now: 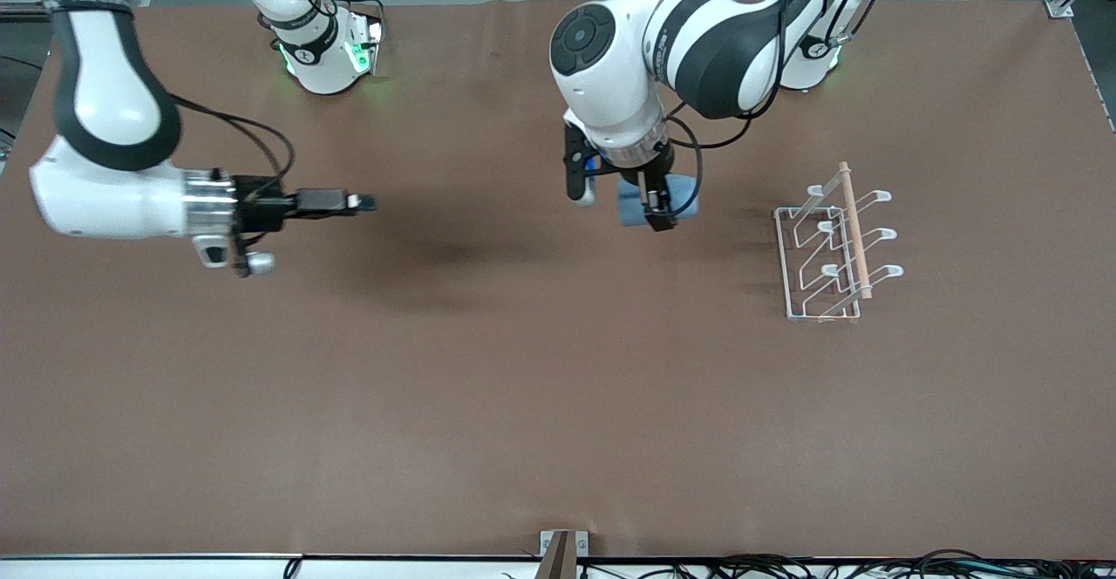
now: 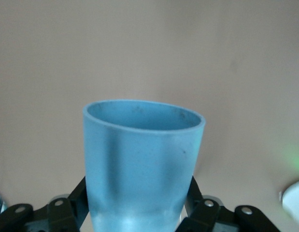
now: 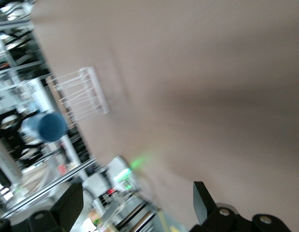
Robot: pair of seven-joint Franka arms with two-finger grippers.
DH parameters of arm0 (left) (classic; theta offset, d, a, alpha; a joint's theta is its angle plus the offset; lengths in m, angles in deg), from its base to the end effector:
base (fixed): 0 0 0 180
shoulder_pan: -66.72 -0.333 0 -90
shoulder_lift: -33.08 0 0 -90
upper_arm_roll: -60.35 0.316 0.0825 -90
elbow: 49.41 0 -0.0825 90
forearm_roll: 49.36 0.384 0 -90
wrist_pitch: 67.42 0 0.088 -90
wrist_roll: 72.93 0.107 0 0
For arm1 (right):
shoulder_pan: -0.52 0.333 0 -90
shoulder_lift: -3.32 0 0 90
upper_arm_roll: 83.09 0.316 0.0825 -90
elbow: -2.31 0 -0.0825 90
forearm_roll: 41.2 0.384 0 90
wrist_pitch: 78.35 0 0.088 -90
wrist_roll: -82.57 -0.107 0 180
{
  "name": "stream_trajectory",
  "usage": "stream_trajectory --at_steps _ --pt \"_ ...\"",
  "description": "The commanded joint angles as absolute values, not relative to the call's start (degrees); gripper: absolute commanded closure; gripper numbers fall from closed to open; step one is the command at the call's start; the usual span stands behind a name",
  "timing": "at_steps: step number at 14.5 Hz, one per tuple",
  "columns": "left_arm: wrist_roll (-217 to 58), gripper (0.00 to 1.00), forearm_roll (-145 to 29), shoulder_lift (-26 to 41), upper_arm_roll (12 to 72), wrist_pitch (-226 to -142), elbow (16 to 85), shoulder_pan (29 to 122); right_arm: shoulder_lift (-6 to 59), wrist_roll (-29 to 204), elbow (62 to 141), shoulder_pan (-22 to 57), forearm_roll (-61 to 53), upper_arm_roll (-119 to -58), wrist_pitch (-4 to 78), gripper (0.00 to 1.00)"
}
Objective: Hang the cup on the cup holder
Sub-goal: 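Carry the cup to the holder while the right gripper releases and withdraws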
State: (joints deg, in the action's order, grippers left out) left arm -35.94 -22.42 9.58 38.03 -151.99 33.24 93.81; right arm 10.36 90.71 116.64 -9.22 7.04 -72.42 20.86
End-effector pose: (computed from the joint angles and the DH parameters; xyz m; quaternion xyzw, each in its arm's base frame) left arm 0.4802 -0.4231 0.4508 -0.6976 0.6784 0.1513 0.1737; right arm 0.5473 0.0748 0.4035 -0.8996 0.0690 0.1507 0.4040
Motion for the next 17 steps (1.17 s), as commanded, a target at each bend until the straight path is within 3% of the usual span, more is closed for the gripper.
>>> stream_trajectory --at_steps 1,7,10,13,15,17 --pt "-34.97 1.0 -13.45 9.61 38.02 -146.26 35.74 94.05 9.39 88.63 112.01 -9.32 -7.47 -75.96 20.35 0.0" --pt "-34.61 1.0 3.08 8.47 38.02 -139.86 44.17 94.05 8.95 88.63 106.72 -8.28 -33.16 -81.15 26.22 0.0" --pt "-34.7 1.0 9.67 4.7 38.02 -133.62 44.72 94.23 6.49 88.02 104.89 -4.41 -40.66 -85.97 28.0 0.0" --pt "-35.14 1.0 16.7 -0.92 38.02 -127.47 45.33 94.14 5.17 80.66 98.75 -1.86 -40.58 -88.45 21.62 0.0" --pt "-35.14 0.99 19.88 -2.42 38.2 -126.57 46.64 93.7 5.52 80.54 91.81 -1.94 -40.41 -88.36 14.15 0.0" --pt "-35.05 0.99 22.87 -3.31 40.38 -126.57 48.75 93.62 5.43 81.94 89.77 -2.56 -40.23 -88.27 12.18 0.0"
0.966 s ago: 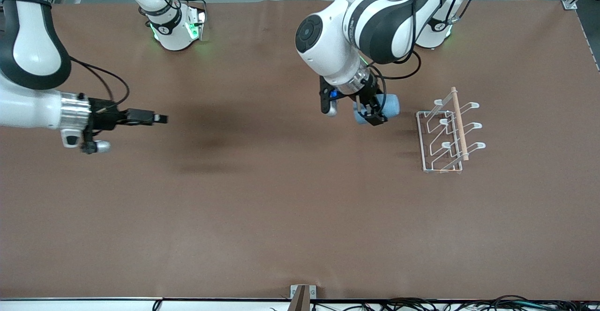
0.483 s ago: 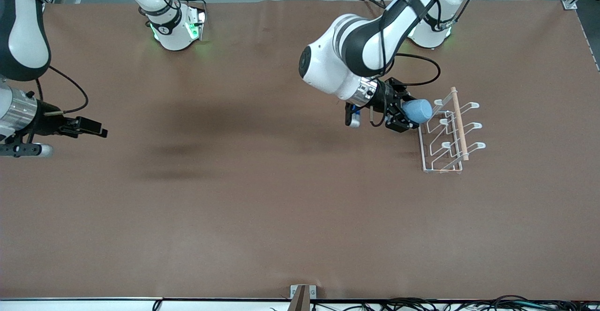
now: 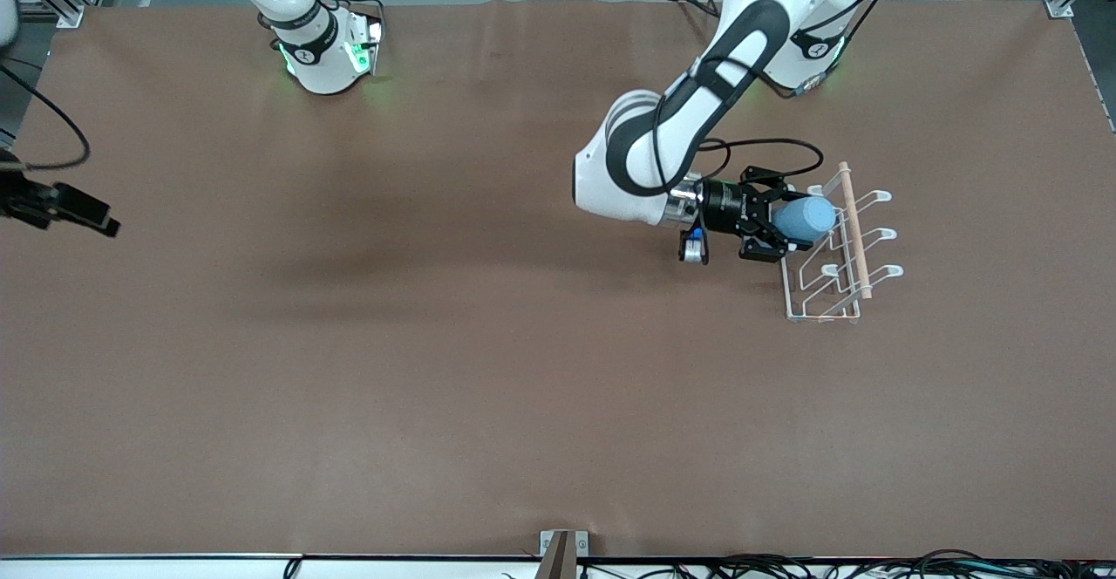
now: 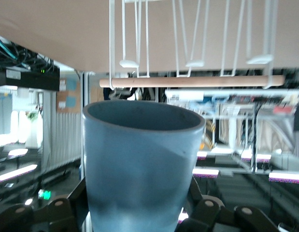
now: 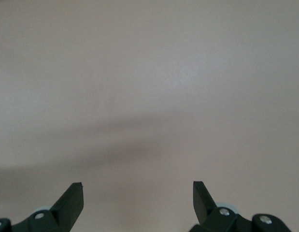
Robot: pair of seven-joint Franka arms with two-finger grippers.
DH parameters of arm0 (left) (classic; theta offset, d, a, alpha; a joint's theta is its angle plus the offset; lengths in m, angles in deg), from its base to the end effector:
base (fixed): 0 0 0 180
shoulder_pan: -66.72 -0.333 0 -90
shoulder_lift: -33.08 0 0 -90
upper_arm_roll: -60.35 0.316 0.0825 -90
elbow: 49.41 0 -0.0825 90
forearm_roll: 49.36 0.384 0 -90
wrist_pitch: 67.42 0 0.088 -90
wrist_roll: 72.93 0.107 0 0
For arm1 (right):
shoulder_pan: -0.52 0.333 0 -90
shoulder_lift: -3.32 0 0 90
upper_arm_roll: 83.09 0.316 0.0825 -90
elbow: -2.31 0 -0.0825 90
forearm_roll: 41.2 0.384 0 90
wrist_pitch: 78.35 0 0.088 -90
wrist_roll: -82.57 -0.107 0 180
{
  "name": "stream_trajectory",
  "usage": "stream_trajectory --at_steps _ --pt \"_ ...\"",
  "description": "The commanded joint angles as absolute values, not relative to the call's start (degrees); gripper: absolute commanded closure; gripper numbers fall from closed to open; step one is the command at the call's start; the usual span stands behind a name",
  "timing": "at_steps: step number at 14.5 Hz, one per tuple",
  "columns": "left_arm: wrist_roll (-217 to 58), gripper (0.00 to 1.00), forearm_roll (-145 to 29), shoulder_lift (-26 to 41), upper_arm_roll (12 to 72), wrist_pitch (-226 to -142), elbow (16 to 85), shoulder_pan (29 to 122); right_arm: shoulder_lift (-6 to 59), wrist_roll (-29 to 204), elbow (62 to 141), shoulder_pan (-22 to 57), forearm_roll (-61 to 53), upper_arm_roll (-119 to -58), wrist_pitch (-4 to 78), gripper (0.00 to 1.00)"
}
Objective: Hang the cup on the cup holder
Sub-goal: 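Lower the cup onto a white hook of the holder with the left gripper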
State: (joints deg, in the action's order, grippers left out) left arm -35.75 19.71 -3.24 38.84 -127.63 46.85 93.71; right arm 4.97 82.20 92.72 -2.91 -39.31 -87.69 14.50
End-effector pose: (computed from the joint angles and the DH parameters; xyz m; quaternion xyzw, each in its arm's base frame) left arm 0.4947 -0.3208 0.2806 -0.4835 0.5578 0.4337 0.5166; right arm 0.5627 -0.0753 0.6095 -0.9971 0.0739 -0.0079 0.0148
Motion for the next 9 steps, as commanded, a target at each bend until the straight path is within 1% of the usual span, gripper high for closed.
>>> stream_trajectory --at_steps 1,3,5,6,9 --pt "-34.88 0.99 24.62 -3.92 41.01 -126.65 49.63 93.53 5.43 82.47 87.67 -2.56 -40.4 -88.27 12.0 0.0" --pt "-34.61 0.99 26.65 -5.06 42.5 -126.65 49.81 93.53 5.43 82.57 85.46 -4.21 -40.23 -88.28 10.6 0.0" --pt "-34.61 0.99 28.15 -6.03 43.64 -126.65 50.08 93.44 4.82 81.95 83.35 -4.4 -40.4 -88.19 4.48 0.0" --pt "-34.61 0.99 28.94 -6.56 44.52 -126.65 50.17 93.53 4.55 81.17 82.56 -4.32 -40.67 -87.93 3.05 0.0" --pt "-34.79 0.99 30.43 -7.88 46.1 -127.79 50.34 93.44 4.73 79.93 82.55 -3.88 -41.89 -87.66 4.52 0.0"
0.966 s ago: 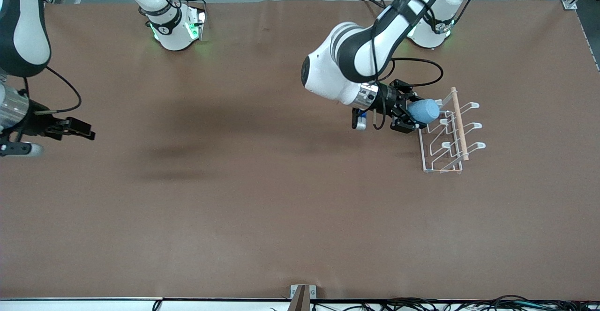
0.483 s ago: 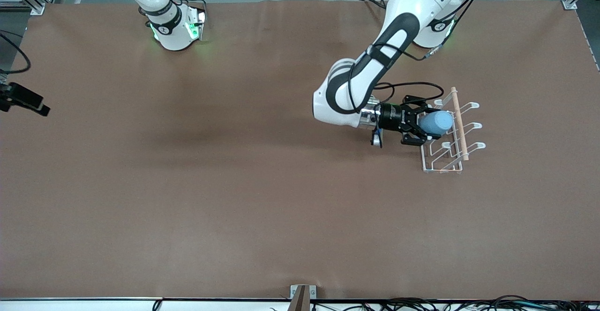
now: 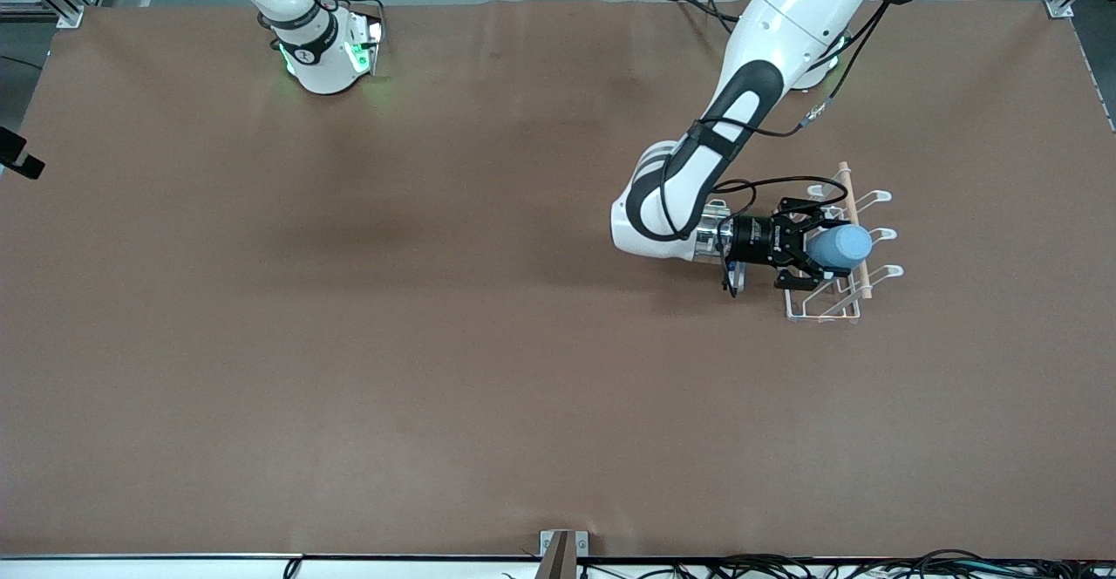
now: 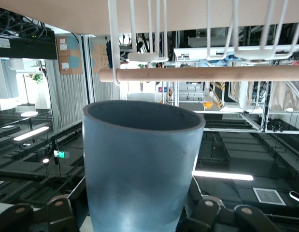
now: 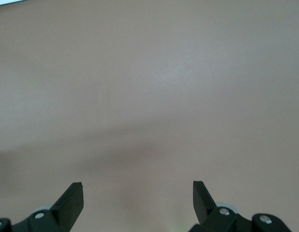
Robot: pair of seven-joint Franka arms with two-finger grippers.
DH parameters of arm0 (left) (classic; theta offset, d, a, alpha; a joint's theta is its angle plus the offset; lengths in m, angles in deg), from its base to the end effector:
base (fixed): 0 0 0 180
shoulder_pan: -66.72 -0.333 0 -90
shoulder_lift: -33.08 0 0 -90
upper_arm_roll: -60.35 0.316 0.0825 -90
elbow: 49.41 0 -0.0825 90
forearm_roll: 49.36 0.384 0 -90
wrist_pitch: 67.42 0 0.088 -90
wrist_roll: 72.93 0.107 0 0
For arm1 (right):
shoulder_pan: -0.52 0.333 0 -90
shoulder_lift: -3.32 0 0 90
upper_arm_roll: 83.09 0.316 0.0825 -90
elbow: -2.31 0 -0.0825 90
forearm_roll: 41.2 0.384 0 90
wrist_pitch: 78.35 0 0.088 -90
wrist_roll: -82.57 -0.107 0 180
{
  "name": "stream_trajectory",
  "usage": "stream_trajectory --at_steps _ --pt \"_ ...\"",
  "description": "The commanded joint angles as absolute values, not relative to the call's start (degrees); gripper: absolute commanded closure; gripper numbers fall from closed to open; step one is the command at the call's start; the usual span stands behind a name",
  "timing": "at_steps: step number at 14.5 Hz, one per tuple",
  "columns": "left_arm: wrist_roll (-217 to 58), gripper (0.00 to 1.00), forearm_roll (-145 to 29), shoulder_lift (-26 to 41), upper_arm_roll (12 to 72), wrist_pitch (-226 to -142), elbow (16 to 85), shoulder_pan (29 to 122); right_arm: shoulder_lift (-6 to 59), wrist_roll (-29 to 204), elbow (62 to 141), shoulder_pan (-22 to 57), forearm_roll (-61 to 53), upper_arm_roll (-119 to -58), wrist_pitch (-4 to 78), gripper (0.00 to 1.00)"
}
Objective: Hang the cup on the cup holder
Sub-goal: 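Lower the cup onto a white hook of the holder with the left gripper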
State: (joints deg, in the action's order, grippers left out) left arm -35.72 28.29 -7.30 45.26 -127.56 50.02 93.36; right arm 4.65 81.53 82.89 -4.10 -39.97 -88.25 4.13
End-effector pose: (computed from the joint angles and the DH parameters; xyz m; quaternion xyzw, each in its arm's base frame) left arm 0.5227 -0.2616 0.2322 -0.4277 0.5138 0.4782 0.5695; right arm 0.5400 -0.0898 0.6767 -0.9956 0.0928 -0.0057 0.0092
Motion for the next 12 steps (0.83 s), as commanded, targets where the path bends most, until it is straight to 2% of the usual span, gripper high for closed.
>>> stream_trajectory --at_steps 1,7,12 --pt "-34.79 0.99 30.53 -8.32 46.63 -128.32 50.34 93.53 4.81 80.1 82.55 -3.87 -43.12 -87.48 5.66 0.0" --pt "-36.63 0.95 30.44 -11.21 47.16 -130.86 50.08 93.44 4.9 80.63 84.3 -4.58 -44.01 -86.16 5.94 0.0" --pt "-40.41 0.8 29.74 -13.68 47.16 -131.14 50.08 93.18 4.46 80.28 86.24 -4.49 -43.13 -86.16 8.84 0.0"
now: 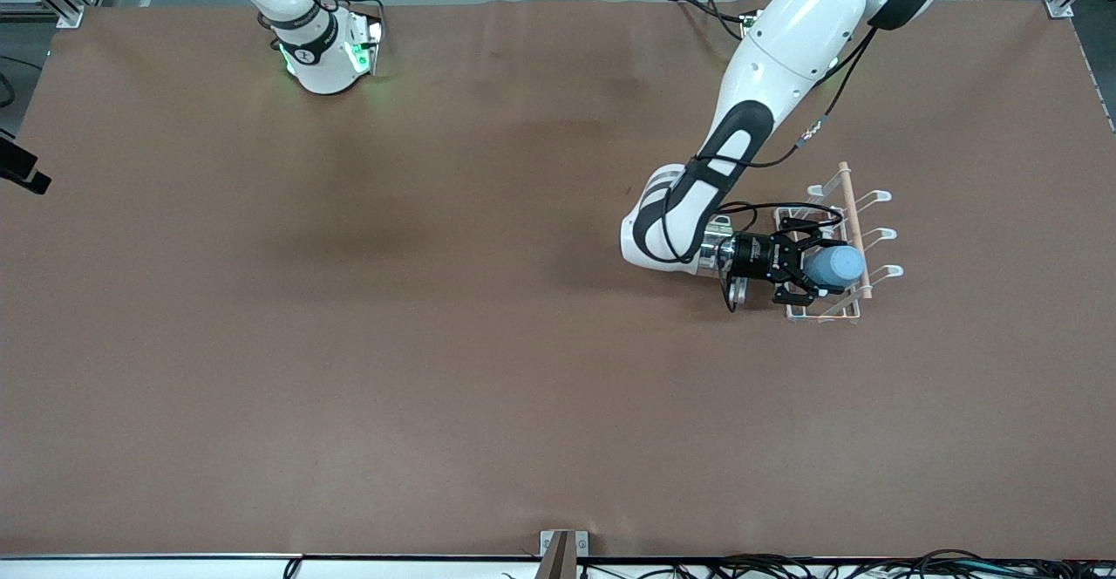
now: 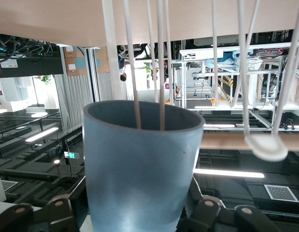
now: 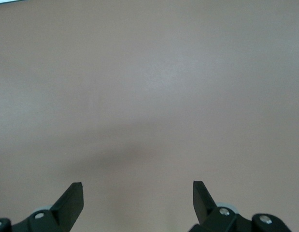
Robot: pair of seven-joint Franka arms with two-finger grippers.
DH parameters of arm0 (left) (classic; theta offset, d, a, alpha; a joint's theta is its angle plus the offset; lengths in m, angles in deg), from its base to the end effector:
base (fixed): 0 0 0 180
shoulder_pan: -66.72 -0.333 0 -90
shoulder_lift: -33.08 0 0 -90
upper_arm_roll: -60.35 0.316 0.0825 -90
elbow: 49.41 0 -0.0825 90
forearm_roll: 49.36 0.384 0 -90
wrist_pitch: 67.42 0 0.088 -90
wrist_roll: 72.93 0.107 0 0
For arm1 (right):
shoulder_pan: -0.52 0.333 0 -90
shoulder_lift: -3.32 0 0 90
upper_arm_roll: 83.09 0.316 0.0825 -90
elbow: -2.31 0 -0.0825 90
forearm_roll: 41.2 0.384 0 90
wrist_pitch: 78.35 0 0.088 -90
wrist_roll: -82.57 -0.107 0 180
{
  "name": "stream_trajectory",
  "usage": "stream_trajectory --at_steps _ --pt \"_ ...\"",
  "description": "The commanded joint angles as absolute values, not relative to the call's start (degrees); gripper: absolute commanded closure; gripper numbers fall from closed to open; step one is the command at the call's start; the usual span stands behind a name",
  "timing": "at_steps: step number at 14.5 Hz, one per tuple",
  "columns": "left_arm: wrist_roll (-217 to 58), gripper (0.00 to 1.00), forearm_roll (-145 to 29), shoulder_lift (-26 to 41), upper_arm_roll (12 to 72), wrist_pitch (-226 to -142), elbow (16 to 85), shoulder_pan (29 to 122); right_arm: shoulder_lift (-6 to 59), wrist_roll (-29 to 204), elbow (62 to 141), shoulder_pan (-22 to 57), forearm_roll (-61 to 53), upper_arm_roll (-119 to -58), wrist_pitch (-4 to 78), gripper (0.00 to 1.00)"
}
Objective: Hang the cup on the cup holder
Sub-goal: 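Lower the cup onto a white hook of the holder with the left gripper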
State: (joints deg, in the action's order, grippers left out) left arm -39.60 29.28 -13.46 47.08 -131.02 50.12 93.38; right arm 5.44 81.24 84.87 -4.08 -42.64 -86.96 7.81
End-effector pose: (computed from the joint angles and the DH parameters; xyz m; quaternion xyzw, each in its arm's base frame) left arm 0.5209 -0.2462 0.1648 -0.4087 0.5248 0.4784 0.5733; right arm 0.5531 -0.0844 0.6589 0.9961 -0.0864 0.0121 0.0146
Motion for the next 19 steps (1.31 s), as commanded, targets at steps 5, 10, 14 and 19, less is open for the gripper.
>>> stream_trajectory --at_steps 5,10,14,19 --pt "-41.03 0.22 25.26 -12.45 47.16 -132.54 49.29 92.21 4.46 80.28 86.33 -4.23 -39.7 -86.16 8.4 0.0" --pt "-42.61 0.0 24.03 -10.7 47.16 -132.28 49.03 92.3 4.38 80.63 86.15 -4.23 -40.05 -86.16 7.25 0.0" --pt "-44.36 0.0 20.09 -6.75 47.16 -132.19 45.18 91.95 4.46 80.63 86.15 -4.23 -40.05 -86.16 7.25 0.0" --pt "-59.21 0.0 12.09 0.54 46.99 -134.72 41.03 88.7 4.46 80.63 86.15 -4.31 -40.05 -86.16 7.34 0.0"
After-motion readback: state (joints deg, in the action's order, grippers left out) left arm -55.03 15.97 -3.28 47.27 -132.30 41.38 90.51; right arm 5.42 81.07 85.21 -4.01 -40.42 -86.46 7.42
